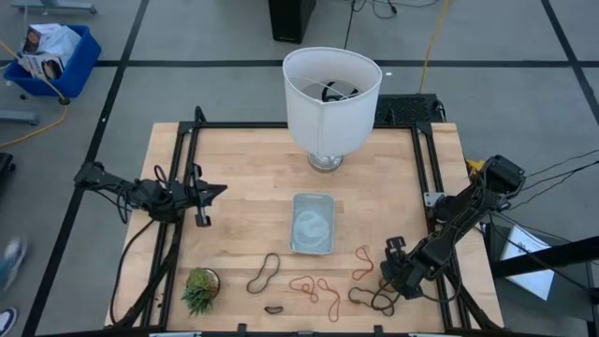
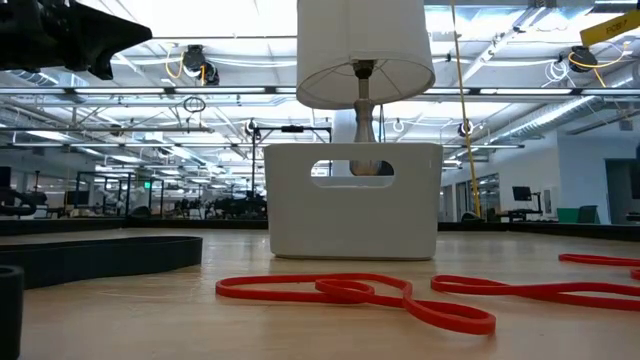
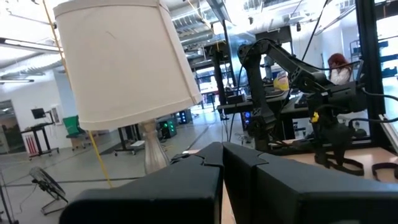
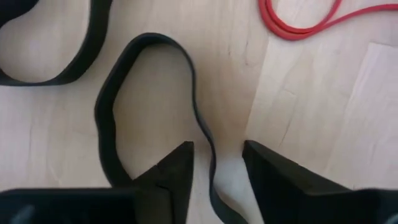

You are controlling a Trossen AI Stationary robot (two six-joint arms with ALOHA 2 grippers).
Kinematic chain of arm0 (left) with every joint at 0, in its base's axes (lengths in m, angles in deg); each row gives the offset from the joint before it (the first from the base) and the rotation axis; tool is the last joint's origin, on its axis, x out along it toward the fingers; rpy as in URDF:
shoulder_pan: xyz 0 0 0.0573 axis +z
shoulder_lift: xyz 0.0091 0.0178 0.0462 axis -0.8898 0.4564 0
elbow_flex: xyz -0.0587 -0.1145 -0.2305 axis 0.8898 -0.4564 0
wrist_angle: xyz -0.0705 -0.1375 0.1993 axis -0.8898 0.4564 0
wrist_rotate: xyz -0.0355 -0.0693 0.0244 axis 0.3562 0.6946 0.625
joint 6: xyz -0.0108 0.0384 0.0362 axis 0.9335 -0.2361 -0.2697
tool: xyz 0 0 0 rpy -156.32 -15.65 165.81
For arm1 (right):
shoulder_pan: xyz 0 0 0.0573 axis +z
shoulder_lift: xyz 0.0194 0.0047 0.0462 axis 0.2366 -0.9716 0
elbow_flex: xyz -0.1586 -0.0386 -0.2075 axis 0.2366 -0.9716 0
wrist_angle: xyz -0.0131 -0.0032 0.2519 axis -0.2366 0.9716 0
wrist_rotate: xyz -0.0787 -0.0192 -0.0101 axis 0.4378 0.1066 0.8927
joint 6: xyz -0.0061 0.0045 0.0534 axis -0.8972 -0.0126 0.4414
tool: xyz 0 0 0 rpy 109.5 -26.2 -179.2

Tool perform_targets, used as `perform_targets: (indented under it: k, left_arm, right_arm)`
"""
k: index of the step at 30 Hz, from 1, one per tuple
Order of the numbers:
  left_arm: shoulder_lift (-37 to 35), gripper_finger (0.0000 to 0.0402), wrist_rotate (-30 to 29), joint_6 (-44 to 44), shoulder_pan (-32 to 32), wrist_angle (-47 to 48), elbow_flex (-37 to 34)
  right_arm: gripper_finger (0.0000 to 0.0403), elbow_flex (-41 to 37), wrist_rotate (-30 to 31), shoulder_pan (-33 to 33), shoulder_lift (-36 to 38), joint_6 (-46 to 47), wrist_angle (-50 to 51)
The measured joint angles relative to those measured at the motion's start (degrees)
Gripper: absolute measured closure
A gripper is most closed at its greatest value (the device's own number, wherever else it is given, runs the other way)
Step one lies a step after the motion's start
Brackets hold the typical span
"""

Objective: Pick and place rubber bands into bin
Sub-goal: Put the black rubber band into the gray bin

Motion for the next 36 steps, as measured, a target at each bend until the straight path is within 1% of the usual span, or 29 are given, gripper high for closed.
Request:
perform_targets:
  k: [4, 9, 15, 18, 21, 25, 31, 36]
  left_arm:
    - [0.00, 0.0394, 0.00, -0.07, 0.00, 0.00, 0.00]
    - [0.00, 0.0394, 0.00, 0.13, 0.00, 0.02, 0.00]
    - [0.00, 0.0394, -0.02, 0.15, 0.00, 0.00, 0.00]
    - [0.00, 0.0394, -0.02, 0.09, 0.00, 0.01, 0.00]
    - [0.00, 0.0394, -0.02, 0.05, 0.00, -0.02, 0.00]
    - [-0.02, 0.0394, -0.02, 0.01, 0.00, -0.05, 0.00]
    - [0.00, 0.0394, -0.02, -0.02, -0.02, 0.07, 0.00]
    - [-0.02, 0.0394, -0.04, -0.07, -0.01, 0.06, 0.00]
  right_arm:
    - [0.0330, -0.05, 1.45, 0.01, 0.00, 0.95, 0.37]
    - [0.0393, -0.07, 1.79, -0.02, -0.02, 1.09, 0.59]
    - [0.0400, 0.64, 2.19, -0.03, 1.28, 1.06, -0.22]
    - [0.0400, 3.08, 3.26, -0.02, 2.89, -0.11, 2.77]
    - [0.0401, 7.86, 7.31, 0.00, 5.73, -3.37, 5.81]
    - [0.0402, 13.46, 12.93, -0.02, 7.47, -7.63, 11.37]
    - [0.0402, 21.58, 24.29, -0.52, 9.23, -11.46, 14.12]
    - [0.0402, 24.57, 34.48, -1.77, 11.37, -14.95, 12.95]
